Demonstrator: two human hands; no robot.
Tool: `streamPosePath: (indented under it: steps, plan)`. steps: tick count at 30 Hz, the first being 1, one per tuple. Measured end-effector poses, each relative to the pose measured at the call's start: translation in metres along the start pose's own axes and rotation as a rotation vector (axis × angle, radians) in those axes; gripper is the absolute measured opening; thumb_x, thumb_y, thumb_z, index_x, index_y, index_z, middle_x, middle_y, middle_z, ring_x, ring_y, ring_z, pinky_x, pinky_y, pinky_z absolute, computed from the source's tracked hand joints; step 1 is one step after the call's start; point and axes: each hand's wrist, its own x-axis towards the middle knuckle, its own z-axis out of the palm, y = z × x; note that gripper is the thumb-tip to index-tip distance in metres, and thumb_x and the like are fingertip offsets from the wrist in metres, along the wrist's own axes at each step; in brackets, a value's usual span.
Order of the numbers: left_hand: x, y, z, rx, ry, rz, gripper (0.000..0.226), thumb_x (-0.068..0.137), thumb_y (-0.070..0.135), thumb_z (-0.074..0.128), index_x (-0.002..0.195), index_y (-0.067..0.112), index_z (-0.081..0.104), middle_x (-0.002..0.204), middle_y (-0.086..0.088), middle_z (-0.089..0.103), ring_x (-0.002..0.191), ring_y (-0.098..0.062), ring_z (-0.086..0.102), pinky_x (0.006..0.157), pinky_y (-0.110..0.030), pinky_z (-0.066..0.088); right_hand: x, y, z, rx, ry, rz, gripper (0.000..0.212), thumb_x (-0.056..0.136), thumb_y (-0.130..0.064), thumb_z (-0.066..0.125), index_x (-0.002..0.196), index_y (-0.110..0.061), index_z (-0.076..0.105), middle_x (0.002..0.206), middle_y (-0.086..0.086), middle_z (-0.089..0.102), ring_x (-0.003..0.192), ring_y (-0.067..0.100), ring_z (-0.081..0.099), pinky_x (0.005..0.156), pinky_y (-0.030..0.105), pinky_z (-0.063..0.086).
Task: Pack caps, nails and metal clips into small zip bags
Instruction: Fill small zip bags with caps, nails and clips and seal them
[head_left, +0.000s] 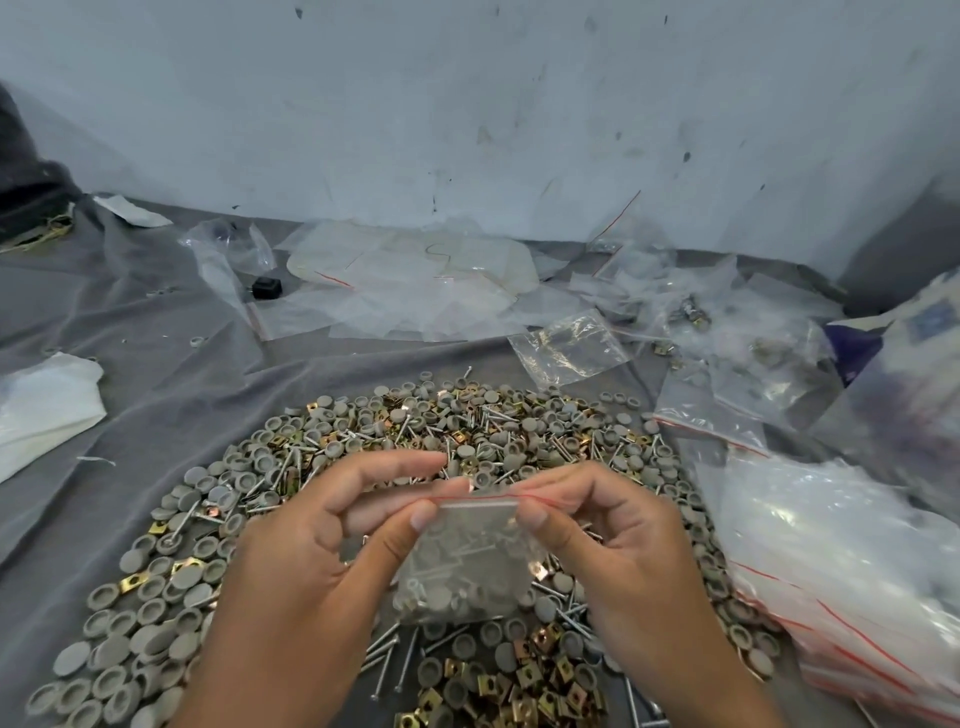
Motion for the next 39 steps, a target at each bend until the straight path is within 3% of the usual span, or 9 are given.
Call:
streamPosePath:
  steps: [4, 10, 16, 19, 23, 26, 32, 34, 39]
  plan:
    - [0.002, 0.001, -0.005, 0.157, -0.024, 0.042, 0.031, 0.089, 0.054, 0.06, 0.119, 0.062, 0.057, 0.094, 0.032, 0.072, 0.05, -0.029, 0.061, 0.047, -0.017, 0.05, -0.001, -0.001, -0.001, 0.038, 0.025, 0.019, 0.023, 0.077, -0.052, 0.078, 0.084, -0.031, 0.078, 0.097, -0.001, 0.077, 0.088, 0.019, 0.069, 0.08, 0.03, 0.058]
    - [0.008, -0.014, -0.004, -0.139, -0.046, -0.078, 0.037, 0.084, 0.057, 0.065, 0.119, 0.063, 0.053, 0.121, 0.027, 0.068, 0.113, 0.003, 0.064, 0.092, -0.036, 0.051, 0.011, -0.014, -0.006, 0.014, 0.115, 0.052, 0.028, 0.082, -0.055, 0.076, 0.086, -0.027, 0.077, 0.079, 0.0, 0.072, 0.069, 0.032, 0.06, 0.066, 0.033, 0.056]
    - [0.008, -0.012, -0.007, -0.167, 0.02, -0.073, 0.044, 0.077, 0.07, 0.056, 0.119, 0.058, 0.052, 0.119, 0.022, 0.07, 0.111, 0.0, 0.066, 0.09, -0.037, 0.05, 0.103, -0.035, -0.075, -0.186, 0.458, -0.042, 0.02, 0.091, -0.042, 0.073, 0.084, -0.023, 0.07, 0.067, -0.013, 0.067, 0.06, 0.004, 0.06, 0.061, 0.016, 0.05]
    - [0.007, -0.008, -0.009, -0.125, 0.007, -0.081, 0.049, 0.082, 0.071, 0.051, 0.126, 0.049, 0.048, 0.118, 0.025, 0.069, 0.111, 0.002, 0.065, 0.091, -0.039, 0.049, 0.147, -0.047, -0.128, -0.369, 0.594, -0.1, 0.02, 0.089, -0.036, 0.073, 0.075, -0.026, 0.064, 0.067, -0.015, 0.06, 0.065, 0.005, 0.054, 0.067, 0.025, 0.044]
    - [0.003, -0.006, -0.011, -0.073, 0.025, -0.086, 0.04, 0.097, 0.063, 0.042, 0.13, 0.04, 0.047, 0.118, 0.026, 0.069, 0.109, 0.006, 0.065, 0.088, -0.031, 0.047, 0.149, -0.032, -0.176, -0.595, 0.42, 0.059, 0.011, 0.09, -0.035, 0.073, 0.095, -0.027, 0.069, 0.091, -0.006, 0.066, 0.086, 0.016, 0.059, 0.078, 0.034, 0.047]
    - [0.002, -0.005, -0.014, -0.056, 0.036, -0.087, 0.039, 0.099, 0.057, 0.04, 0.132, 0.038, 0.047, 0.118, 0.025, 0.069, 0.109, 0.005, 0.064, 0.085, -0.031, 0.047, 0.097, -0.014, -0.187, -0.896, 0.227, 0.294, 0.044, 0.093, -0.032, 0.074, 0.134, -0.021, 0.06, 0.116, -0.003, 0.064, 0.095, 0.016, 0.062, 0.071, 0.027, 0.047]
    - [0.001, -0.007, -0.017, -0.078, 0.041, -0.083, 0.06, 0.088, 0.077, 0.041, 0.132, 0.037, 0.048, 0.119, 0.019, 0.07, 0.108, -0.001, 0.067, 0.078, -0.027, 0.051, -0.028, -0.013, -0.177, -1.177, -0.184, 0.525, 0.039, 0.078, -0.062, 0.07, 0.109, -0.04, 0.065, 0.108, -0.019, 0.065, 0.09, 0.003, 0.062, 0.077, 0.029, 0.044]
    - [0.0, -0.008, -0.016, -0.07, 0.033, -0.086, 0.063, 0.086, 0.08, 0.041, 0.132, 0.037, 0.047, 0.12, 0.018, 0.07, 0.108, -0.002, 0.067, 0.076, -0.027, 0.054, -0.048, -0.01, -0.177, -1.23, -0.123, 0.461, 0.014, 0.086, -0.047, 0.075, 0.094, -0.049, 0.063, 0.099, -0.024, 0.07, 0.079, -0.003, 0.059, 0.07, 0.024, 0.042]
    - [-0.001, -0.008, -0.008, -0.083, 0.035, -0.084, 0.051, 0.091, 0.068, 0.042, 0.131, 0.037, 0.049, 0.118, 0.017, 0.07, 0.108, -0.003, 0.067, 0.084, -0.037, 0.048, -0.053, -0.016, -0.18, -1.175, 0.157, 0.268, 0.032, 0.096, -0.02, 0.069, 0.085, -0.05, 0.06, 0.082, -0.029, 0.067, 0.082, 0.012, 0.066, 0.075, 0.037, 0.05]
